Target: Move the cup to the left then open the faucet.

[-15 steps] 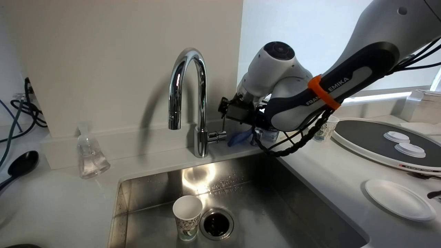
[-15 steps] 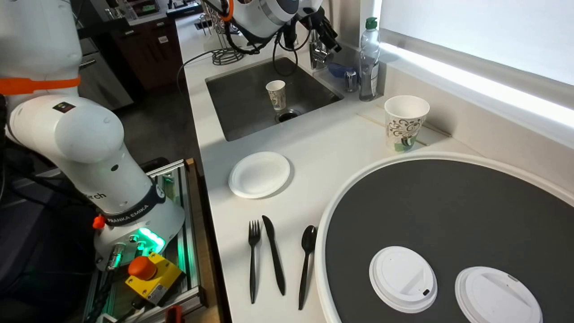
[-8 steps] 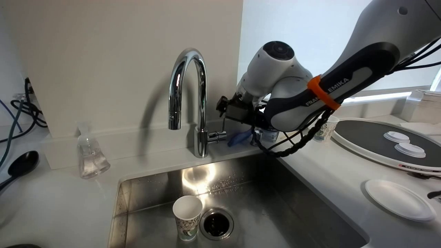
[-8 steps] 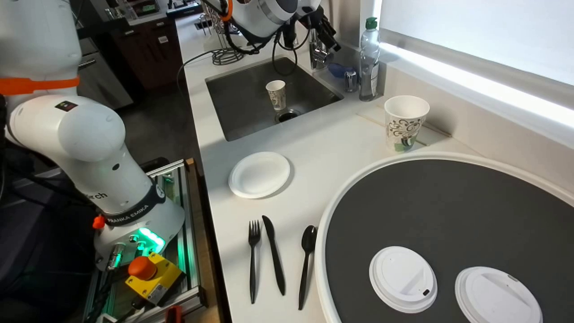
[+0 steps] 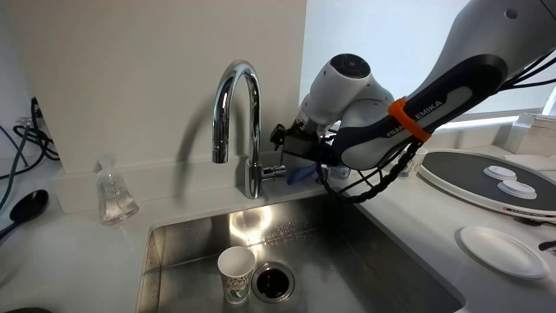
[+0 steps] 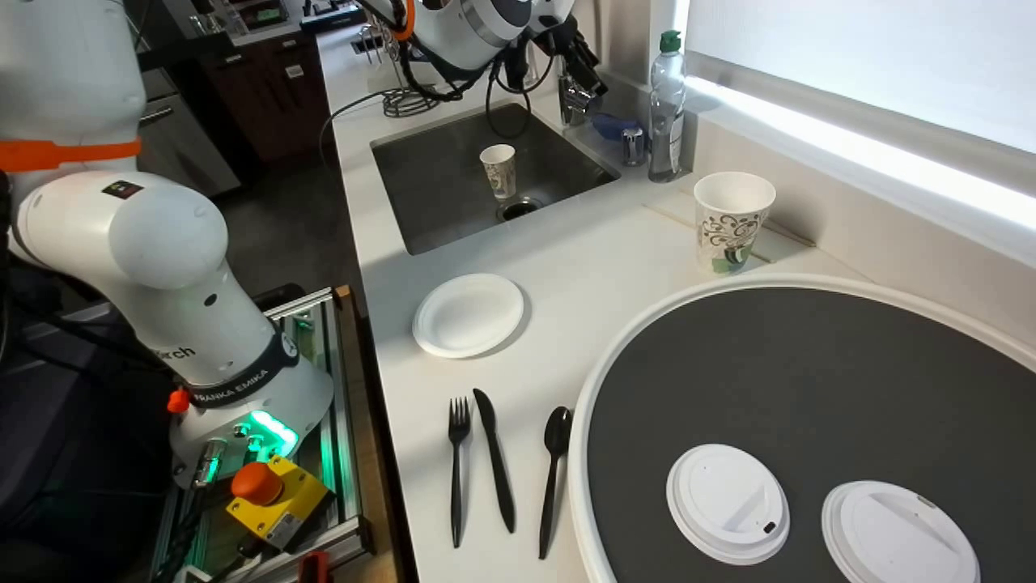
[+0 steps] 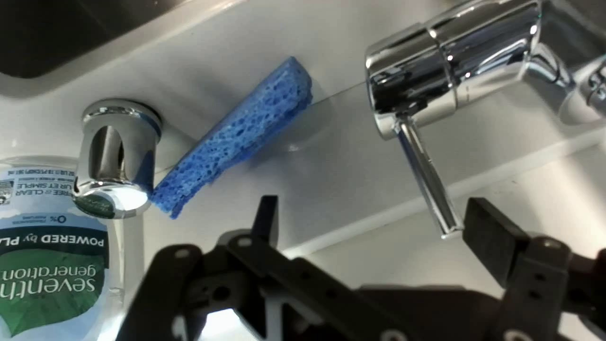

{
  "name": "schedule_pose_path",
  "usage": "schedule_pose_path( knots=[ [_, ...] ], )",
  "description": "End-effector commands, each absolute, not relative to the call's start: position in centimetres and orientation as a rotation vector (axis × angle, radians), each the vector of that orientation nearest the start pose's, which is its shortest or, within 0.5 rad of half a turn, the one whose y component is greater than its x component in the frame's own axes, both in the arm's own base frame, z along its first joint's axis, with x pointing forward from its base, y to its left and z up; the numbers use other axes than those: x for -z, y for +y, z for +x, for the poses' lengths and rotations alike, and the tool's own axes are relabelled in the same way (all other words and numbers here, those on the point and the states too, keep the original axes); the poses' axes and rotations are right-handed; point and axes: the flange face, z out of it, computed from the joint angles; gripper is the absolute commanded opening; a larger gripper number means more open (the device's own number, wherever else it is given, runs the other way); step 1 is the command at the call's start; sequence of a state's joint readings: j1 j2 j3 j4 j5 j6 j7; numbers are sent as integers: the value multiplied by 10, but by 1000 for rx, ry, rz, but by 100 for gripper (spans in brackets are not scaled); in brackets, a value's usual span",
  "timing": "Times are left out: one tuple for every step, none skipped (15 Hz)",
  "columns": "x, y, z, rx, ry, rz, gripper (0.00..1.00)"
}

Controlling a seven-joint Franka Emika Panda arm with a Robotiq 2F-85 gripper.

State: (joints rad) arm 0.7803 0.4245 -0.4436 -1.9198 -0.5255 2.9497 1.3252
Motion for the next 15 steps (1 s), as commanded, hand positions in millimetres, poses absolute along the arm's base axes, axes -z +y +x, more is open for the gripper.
schedule_pose_path(
  knots=[
    [-349,271,598,1027,588,-2780,74],
    [-349,270,598,1032,589,-2781,71],
    [-348,270,598,1033,591,-2784,79],
    [-349,270,598,1036,591,-2785,92],
    [-349,270,598,1040,589,-2783,60],
    [-350,271,598,1041,587,-2782,54],
    [-350,272,597,1041,585,-2785,47],
    [-350,273,597,1042,585,-2785,85],
    [-350,273,597,1043,583,-2786,84],
    [-350,274,597,1044,583,-2786,85],
    [-350,273,596,1045,584,-2786,92],
    [-350,273,596,1045,584,-2787,88],
    [-350,272,596,1045,585,-2788,85],
    [-349,272,596,1045,585,-2791,98],
    [-349,272,596,1044,585,-2793,97]
  ],
)
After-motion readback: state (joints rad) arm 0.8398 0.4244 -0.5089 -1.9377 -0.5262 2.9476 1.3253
